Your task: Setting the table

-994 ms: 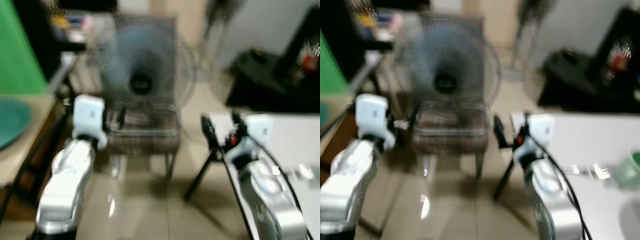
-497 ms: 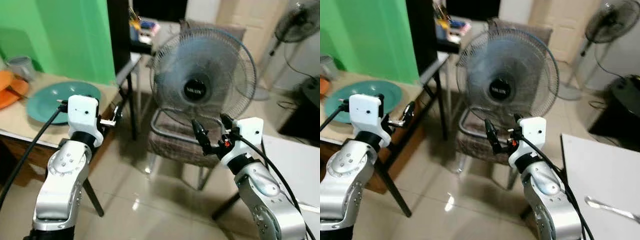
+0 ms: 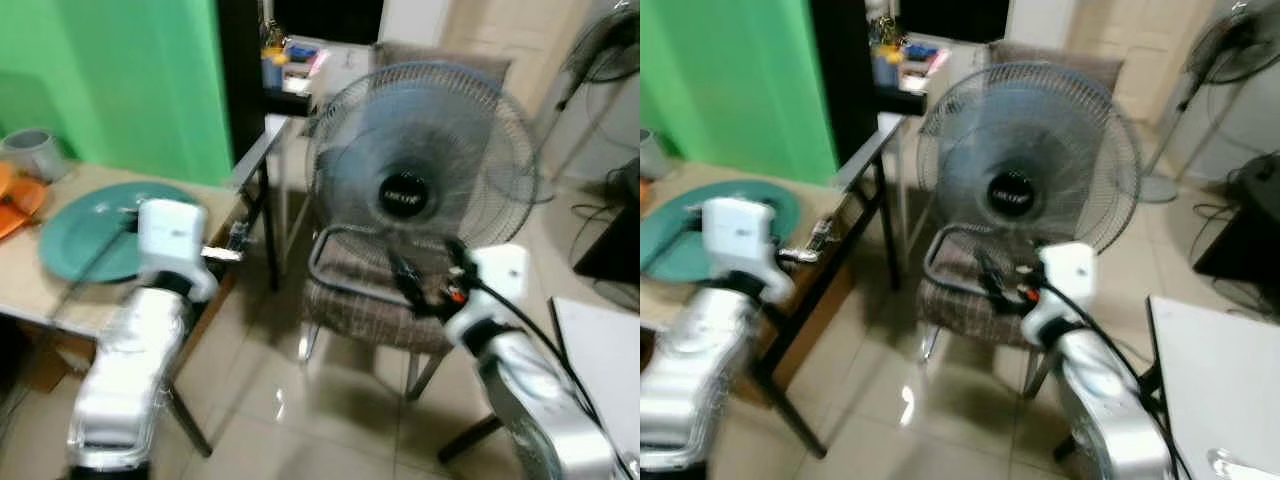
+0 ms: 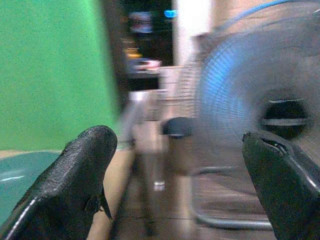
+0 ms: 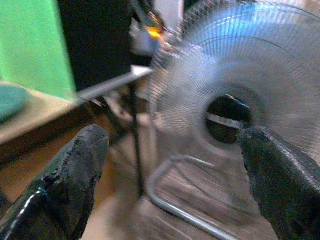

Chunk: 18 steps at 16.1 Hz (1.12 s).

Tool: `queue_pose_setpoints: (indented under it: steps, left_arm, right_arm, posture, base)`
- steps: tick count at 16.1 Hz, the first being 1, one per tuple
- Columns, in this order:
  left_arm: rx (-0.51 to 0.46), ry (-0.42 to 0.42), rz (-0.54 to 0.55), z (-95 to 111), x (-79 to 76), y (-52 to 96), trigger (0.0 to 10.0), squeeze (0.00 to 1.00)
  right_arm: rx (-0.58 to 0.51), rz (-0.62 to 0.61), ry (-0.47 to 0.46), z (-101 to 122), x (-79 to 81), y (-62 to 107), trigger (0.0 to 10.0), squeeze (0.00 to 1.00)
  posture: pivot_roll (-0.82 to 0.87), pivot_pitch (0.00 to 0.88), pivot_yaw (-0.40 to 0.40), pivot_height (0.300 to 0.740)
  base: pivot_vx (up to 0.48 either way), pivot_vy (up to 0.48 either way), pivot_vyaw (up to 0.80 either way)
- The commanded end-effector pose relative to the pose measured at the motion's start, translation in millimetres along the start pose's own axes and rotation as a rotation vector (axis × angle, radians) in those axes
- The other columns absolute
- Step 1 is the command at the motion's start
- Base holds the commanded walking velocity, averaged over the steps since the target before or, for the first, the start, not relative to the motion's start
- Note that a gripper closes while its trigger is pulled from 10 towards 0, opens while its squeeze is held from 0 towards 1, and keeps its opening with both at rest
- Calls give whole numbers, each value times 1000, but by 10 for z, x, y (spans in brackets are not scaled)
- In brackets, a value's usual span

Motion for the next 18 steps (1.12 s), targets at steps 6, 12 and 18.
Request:
queue_pose_setpoints:
  steps: [6,12,18]
  left_arm:
    - [-5,-28,1,35,95,43,10000,0]
    - [-9,-70,-34,65,64,60,10000,0]
    - [-10,-76,-77,73,0,65,10000,0]
  right_arm:
    - [-37,41,-2,50,101,-34,10000,1000]
    - [-24,75,-4,3,95,-64,10000,1000]
    - [-8,193,-8,-63,151,13,10000,1000]
  posture:
    - [9,0,-34,740]
    - [33,0,-48,740]
    - [35,0,-46,740]
  base:
    - [370,0,623]
    - [371,0,133]
    - [371,0,667]
Point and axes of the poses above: a point about 5 cm out from each wrist's last joint towards the gripper, its own y axis pointing back from the gripper into the wrist, its own z axis along the axis of the wrist's last joint, x = y × z, the point moved 3 cm from there along -y, pointing out of the wrist towards the gripper, and after that the axes turned 2 degrees about y, right-handed, at the moved point
